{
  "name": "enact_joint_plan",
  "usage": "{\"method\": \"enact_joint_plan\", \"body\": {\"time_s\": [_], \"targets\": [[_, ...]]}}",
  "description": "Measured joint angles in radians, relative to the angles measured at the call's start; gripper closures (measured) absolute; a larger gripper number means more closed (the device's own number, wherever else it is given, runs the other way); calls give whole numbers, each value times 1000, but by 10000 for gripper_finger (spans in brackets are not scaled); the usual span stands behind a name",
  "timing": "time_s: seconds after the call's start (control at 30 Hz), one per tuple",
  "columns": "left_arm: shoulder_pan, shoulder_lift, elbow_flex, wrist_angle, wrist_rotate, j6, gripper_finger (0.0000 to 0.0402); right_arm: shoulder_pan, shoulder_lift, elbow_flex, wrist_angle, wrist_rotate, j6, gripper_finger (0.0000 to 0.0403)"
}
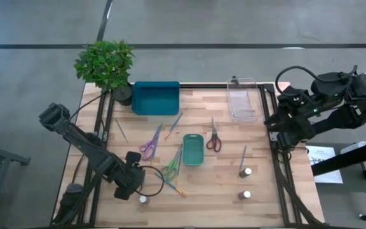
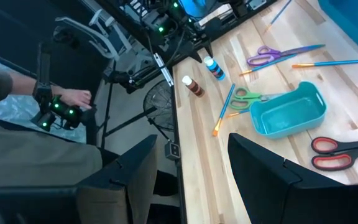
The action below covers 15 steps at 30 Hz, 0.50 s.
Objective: Pick & Place Paint Supplies
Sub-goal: Put the light blue paint bottle into the blue bin
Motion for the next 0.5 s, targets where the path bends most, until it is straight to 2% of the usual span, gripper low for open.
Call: {"method": "enact_joint_plan", "body": {"time_s": [0.5], "targets": [[3,0,-12,21,-3,0,202,0,-6,0,0,0,5,211]]}}
